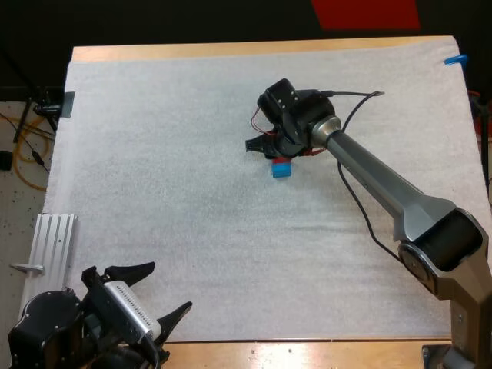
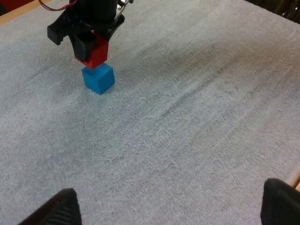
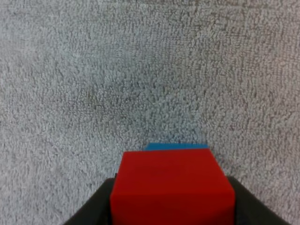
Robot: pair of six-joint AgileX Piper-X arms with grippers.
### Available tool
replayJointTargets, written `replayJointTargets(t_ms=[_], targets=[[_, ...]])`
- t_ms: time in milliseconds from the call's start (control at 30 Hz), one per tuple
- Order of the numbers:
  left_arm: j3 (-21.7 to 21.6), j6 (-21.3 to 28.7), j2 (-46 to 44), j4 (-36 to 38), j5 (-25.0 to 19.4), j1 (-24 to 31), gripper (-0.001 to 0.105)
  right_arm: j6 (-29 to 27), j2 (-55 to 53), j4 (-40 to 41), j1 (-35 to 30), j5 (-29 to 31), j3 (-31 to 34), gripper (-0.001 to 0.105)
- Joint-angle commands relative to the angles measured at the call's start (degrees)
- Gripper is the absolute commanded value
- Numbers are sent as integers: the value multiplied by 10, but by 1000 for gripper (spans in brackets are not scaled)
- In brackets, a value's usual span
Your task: Stack red cube on blue cube
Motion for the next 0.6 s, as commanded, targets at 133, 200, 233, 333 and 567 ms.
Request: replayJointTargets(t_ms=[133, 200, 233, 333, 567], targets=[[-2, -5, 0, -9, 3, -1, 75, 1, 1, 0, 0, -4, -8, 31], [-2, -5, 0, -9, 3, -1, 75, 1, 3, 0, 0, -5, -8, 31], [-2, -5, 0, -9, 3, -1, 75, 1, 7, 0, 0, -5, -8, 31], [-2, -5, 0, -9, 3, -1, 75, 1, 10, 0, 0, -13, -8, 31], [-2, -5, 0, -9, 3, -1, 75, -2, 15, 3, 0, -15, -8, 31]])
